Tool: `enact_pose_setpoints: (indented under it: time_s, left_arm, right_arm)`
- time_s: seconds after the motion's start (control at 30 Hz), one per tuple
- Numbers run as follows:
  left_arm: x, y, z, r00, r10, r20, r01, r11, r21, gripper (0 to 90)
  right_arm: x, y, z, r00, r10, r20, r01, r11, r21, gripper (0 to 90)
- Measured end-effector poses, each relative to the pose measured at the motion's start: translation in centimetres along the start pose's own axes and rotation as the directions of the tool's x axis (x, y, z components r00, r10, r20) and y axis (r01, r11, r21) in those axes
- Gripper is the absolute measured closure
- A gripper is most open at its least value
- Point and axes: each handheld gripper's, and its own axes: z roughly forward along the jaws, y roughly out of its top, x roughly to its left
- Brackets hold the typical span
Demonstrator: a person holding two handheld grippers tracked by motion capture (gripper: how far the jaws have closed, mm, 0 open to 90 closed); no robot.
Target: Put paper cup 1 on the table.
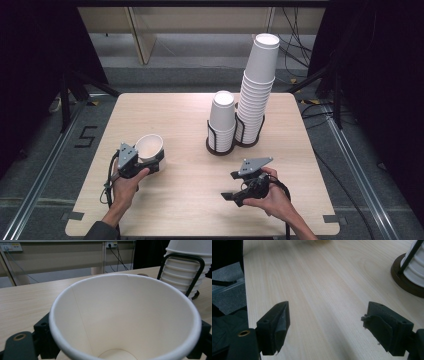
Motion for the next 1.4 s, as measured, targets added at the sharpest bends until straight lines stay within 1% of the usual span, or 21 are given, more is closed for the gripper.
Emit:
enact_pose_setpoints:
  time_s: [0.03,0.07,0.1,0.17,0.27,0.33,0.37,0.4,0.43,0.6,0.67,0.77,0.83,0.87,1.03,1.1,1.13,1.17,1.23,1.33,1.4]
  left_arm:
    - [0.1,0.1,0.1,1.0000,0.000,-0.004,0.001,1.0000,0.006,12.3]
    - [0.2,0.2,0.2,1.0000,0.000,-0.004,0.000,1.0000,0.003,12.3]
    - [0.2,0.2,0.3,1.0000,-0.002,-0.007,0.002,1.0000,-0.002,12.3]
    - [0.3,0.2,0.6,1.0000,0.000,-0.009,0.000,1.0000,-0.001,12.3]
    - [0.4,0.3,0.8,0.9999,0.002,-0.015,-0.002,1.0000,0.002,12.3]
    - [0.5,0.3,1.1,0.9999,0.002,-0.010,-0.002,1.0000,-0.004,12.2]
    - [0.6,0.3,1.2,1.0000,0.000,0.002,0.000,1.0000,-0.010,12.2]
    - [0.7,0.4,1.2,1.0000,0.004,-0.004,-0.004,1.0000,-0.001,12.2]
    - [0.7,0.5,1.3,1.0000,0.001,-0.008,-0.001,1.0000,0.000,12.2]
    - [1.3,0.8,1.7,0.9998,-0.011,-0.015,0.011,0.9998,-0.015,12.2]
    - [1.5,0.7,1.9,0.9997,-0.011,-0.019,0.011,0.9999,-0.013,12.2]
    - [1.9,0.8,2.2,0.9993,-0.018,-0.033,0.018,0.9998,-0.013,12.2]
    - [2.2,0.8,2.4,0.9992,-0.008,-0.040,0.008,0.9999,-0.015,12.1]
    - [2.4,0.9,2.6,0.9990,-0.010,-0.043,0.009,0.9997,-0.022,12.1]
    - [3.1,1.1,3.9,0.9971,-0.013,-0.075,0.010,0.9995,-0.031,12.0]
    - [3.2,1.2,4.5,0.9963,-0.008,-0.085,0.005,0.9994,-0.033,11.9]
    - [3.3,1.3,4.7,0.9960,0.001,-0.089,-0.004,0.9996,-0.029,11.9]
    - [3.4,1.3,5.1,0.9955,0.006,-0.095,-0.009,0.9994,-0.034,11.9]
    - [3.5,1.6,5.6,0.9946,0.010,-0.103,-0.014,0.9992,-0.036,11.8]
    - [3.8,1.9,6.6,0.9923,0.037,-0.118,-0.041,0.9985,-0.035,11.6]
    - [3.9,2.0,7.0,0.9924,0.031,-0.119,-0.036,0.9986,-0.040,11.5]
  right_arm:
    - [-0.1,0.0,-0.1,1.0000,-0.008,0.005,0.008,1.000,-0.008,20.9]
    - [0.0,-0.1,-0.1,0.9999,0.013,0.001,-0.013,1.000,0.000,20.9]
    - [-0.1,-0.1,-0.1,1.0000,-0.005,0.000,0.005,1.000,-0.004,20.8]
    - [-0.1,-0.2,-0.2,1.0000,-0.003,0.009,0.003,1.000,-0.007,20.8]
    - [-0.2,-0.3,-0.2,1.0000,0.003,0.007,-0.002,1.000,-0.007,20.8]
    - [-0.2,-0.4,-0.2,0.9999,0.008,0.007,-0.008,1.000,-0.005,20.8]
    - [-0.2,-0.4,-0.3,0.9998,0.013,0.017,-0.013,1.000,-0.003,20.7]
    - [-0.1,-0.5,-0.2,0.9997,0.024,0.009,-0.024,1.000,0.001,20.7]
    - [-0.2,-0.5,-0.2,0.9999,0.011,0.007,-0.011,1.000,-0.001,20.6]
    - [-0.3,-0.6,-0.2,0.9999,0.013,0.007,-0.013,1.000,-0.002,20.4]
    - [-0.3,-0.7,-0.2,0.9997,0.024,0.010,-0.024,1.000,-0.005,20.4]
    - [-0.4,-0.7,-0.3,0.9998,0.015,0.013,-0.015,1.000,0.000,20.4]
    - [-0.3,-0.8,-0.2,0.9998,0.018,0.007,-0.018,1.000,0.002,20.4]
    - [-0.4,-0.8,-0.2,0.9999,0.011,0.006,-0.011,1.000,0.001,20.4]
    - [-0.4,-0.8,-0.2,0.9998,0.019,0.000,-0.019,1.000,0.006,20.4]
    - [-0.5,-0.9,-0.1,0.9999,0.015,0.001,-0.015,1.000,0.006,20.4]
    - [-0.4,-0.9,-0.1,0.9997,0.026,0.002,-0.026,1.000,0.009,20.4]
    - [-0.5,-0.9,-0.1,0.9998,0.017,0.000,-0.017,1.000,0.008,20.4]
    - [-0.6,-0.9,-0.1,0.9998,0.018,-0.001,-0.018,1.000,0.010,20.4]
    - [-0.6,-1.0,-0.2,0.9998,0.022,-0.004,-0.022,1.000,0.005,20.4]
    - [-0.6,-1.0,-0.3,0.9998,0.022,0.000,-0.022,1.000,0.006,20.4]
